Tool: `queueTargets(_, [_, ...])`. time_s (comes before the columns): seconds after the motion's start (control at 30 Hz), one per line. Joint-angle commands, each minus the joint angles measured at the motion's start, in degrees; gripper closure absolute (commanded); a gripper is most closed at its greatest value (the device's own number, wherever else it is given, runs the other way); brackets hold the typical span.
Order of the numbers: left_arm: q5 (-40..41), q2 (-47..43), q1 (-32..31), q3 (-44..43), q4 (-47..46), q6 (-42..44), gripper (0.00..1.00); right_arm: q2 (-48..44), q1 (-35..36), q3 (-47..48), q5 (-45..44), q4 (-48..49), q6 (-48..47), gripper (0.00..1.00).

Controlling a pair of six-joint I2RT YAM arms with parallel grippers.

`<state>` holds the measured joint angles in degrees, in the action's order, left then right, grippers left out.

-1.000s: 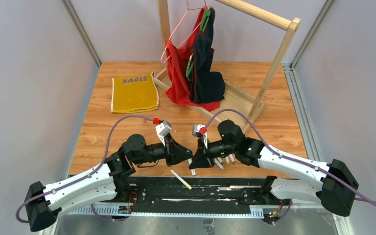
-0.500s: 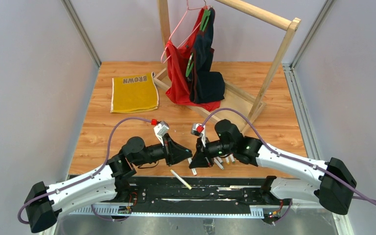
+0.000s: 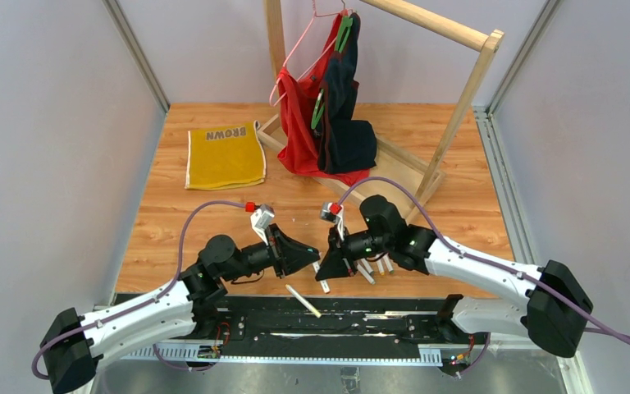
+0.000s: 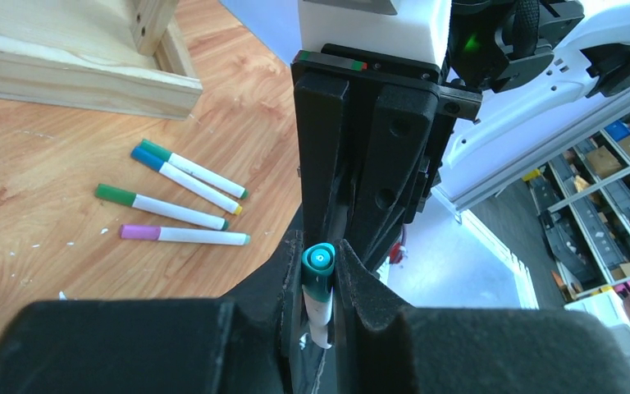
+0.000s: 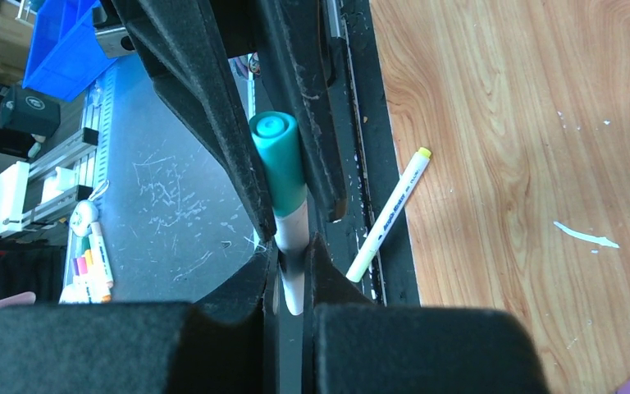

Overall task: Insert the pens into the pen caps
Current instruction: Press the pen cap onto the pen.

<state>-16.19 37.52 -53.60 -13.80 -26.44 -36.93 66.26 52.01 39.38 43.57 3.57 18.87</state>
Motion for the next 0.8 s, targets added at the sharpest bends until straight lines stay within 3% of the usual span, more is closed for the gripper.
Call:
queueTargets(0.0, [-15.47, -0.99, -1.85, 3.59, 4.55, -3.14, 1.00, 0.78, -5.07, 3.98, -7.85, 12.78, 1.87, 0.99])
queueTargets(0.33, [-20.55, -1.53, -1.92, 6.38, 4.55, -4.05, 1.00, 1.55, -7.57, 5.35, -7.04, 15.18, 1.97, 0.99])
queueTargets(0.77, [-21.26, -0.47, -2.03, 5.91, 4.63, -4.58, 1.00, 5.27, -7.92, 6.50, -11.00, 20.00, 0.99, 0.99])
